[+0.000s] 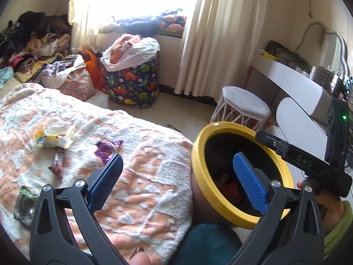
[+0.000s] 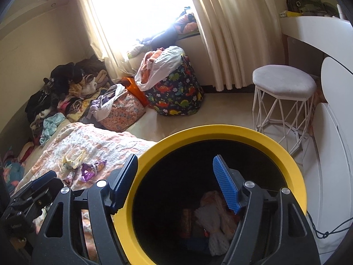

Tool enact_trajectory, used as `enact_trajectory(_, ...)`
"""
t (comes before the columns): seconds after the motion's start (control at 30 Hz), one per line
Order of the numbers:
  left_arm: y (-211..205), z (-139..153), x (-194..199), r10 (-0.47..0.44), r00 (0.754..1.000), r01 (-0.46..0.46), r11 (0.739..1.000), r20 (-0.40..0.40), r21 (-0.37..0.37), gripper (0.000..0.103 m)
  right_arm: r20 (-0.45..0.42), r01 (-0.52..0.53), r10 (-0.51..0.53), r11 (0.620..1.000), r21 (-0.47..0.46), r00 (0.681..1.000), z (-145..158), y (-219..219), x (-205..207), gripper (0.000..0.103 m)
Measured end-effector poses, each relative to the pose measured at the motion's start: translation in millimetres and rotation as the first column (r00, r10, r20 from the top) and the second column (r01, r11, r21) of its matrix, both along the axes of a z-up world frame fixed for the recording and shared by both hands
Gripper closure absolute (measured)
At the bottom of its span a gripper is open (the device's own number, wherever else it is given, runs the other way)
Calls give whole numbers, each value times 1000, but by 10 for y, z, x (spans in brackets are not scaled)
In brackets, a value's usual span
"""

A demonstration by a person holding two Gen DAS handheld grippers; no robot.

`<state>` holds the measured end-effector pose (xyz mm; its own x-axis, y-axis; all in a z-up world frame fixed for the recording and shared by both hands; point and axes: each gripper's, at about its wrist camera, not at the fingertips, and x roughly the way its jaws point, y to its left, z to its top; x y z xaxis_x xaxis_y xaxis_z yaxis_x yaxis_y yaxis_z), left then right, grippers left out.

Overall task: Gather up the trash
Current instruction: 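Move both tools back over the bed toward the black packet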

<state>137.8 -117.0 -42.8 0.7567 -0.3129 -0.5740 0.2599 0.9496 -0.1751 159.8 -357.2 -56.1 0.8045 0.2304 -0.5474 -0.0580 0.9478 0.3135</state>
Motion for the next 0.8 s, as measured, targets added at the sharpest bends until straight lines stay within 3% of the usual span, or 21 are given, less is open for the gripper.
enact_trajectory(0.8, 750, 50, -22, 191, 982, -190, 981, 13, -27, 11, 41, -174, 177, 982, -67, 983, 103, 759, -139, 31)
